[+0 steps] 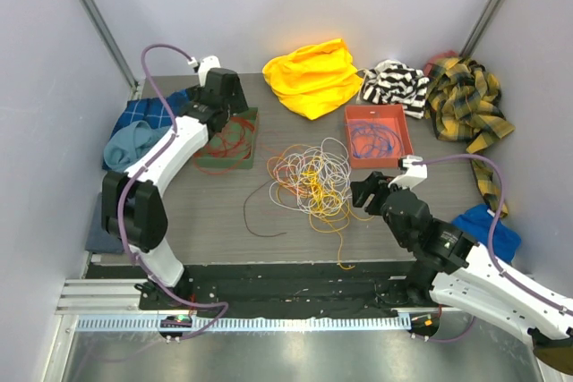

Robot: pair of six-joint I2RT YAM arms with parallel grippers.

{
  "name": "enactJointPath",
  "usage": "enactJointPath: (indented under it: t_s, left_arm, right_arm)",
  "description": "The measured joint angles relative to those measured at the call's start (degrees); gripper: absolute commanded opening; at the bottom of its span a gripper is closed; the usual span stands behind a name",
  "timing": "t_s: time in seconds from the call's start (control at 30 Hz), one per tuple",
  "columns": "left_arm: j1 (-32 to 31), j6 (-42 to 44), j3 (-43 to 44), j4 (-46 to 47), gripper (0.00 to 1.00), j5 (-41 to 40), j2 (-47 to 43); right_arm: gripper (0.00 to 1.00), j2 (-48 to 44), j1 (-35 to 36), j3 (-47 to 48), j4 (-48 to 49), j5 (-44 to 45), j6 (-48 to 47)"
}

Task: Untangle the cables

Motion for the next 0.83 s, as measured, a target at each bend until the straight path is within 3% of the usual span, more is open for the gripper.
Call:
enactJointPath:
  t_s: [0.2,0.37,0.47,0.6,0.83]
  left_arm:
    - [0.1,0.7,-5.5,1.0,1.00,0.1,-9.3]
    - [-1.6,-2.4,-13.4,0.0,1.00,-0.8,-23.9]
    - [-8.2,-5.2,-23.1,-1.6,1.00,-2.9,-34.1]
    - [-18.2,-10.1,-32.6,-5.8,1.00,-3.8,-41.5]
    - [-23.0,-14.4,-37.0,-12.0,1.00,-4.3,-45.2]
  right_arm:
    - [0.66,0.4,0.0,-0.3,0.6,0.0,-0.3]
    - [0.66,0.6,0.0,-0.7,0.9,0.0,-0.5]
    - [0.66,0.6,0.0,-1.1,1.0,0.0,-1.2]
    - [0.66,2.2,0.0,-1.1,1.3,0.1,-2.3]
    - [0.66,7.3,0.0,-0.5,1.7,0.0,-3.5]
